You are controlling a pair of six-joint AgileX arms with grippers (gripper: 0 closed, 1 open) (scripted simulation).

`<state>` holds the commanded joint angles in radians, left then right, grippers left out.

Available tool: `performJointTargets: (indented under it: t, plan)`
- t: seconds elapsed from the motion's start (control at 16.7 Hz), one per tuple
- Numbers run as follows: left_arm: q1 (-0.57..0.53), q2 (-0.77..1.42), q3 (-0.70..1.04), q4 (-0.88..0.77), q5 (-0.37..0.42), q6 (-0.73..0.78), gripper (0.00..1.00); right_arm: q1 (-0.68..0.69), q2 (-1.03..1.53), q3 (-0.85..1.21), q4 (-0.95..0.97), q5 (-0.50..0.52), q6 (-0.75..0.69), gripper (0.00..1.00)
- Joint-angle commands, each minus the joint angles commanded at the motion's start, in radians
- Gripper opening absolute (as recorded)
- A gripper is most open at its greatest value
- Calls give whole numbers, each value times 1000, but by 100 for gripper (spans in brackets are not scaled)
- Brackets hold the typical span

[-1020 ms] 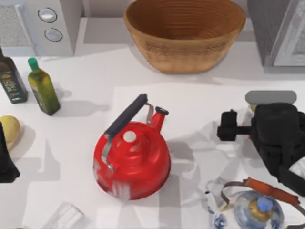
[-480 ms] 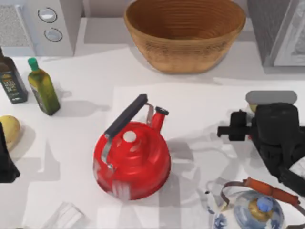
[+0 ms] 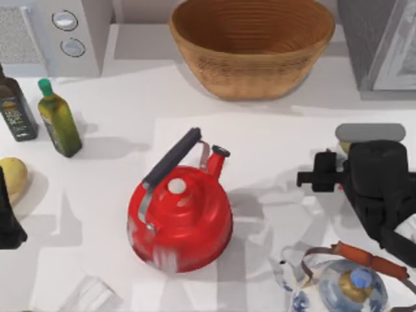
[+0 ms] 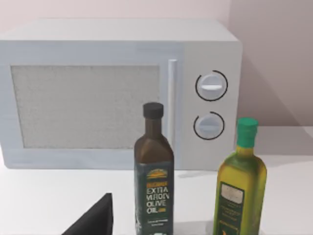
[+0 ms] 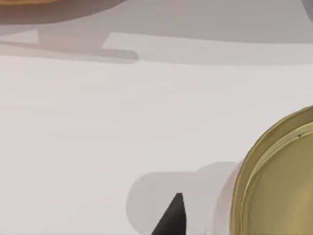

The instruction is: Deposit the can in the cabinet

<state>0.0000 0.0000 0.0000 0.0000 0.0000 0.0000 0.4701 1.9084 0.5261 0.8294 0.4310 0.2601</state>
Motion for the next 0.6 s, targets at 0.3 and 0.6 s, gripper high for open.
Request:
performJointTargets:
  t: [0.3,0.6]
  plan:
    - [0,0,0,0,0,0,100,-2,-28,37,-38,-20,3,0]
    - [0,0,0,0,0,0,100,-51,-217,189,-292,-61,11,0]
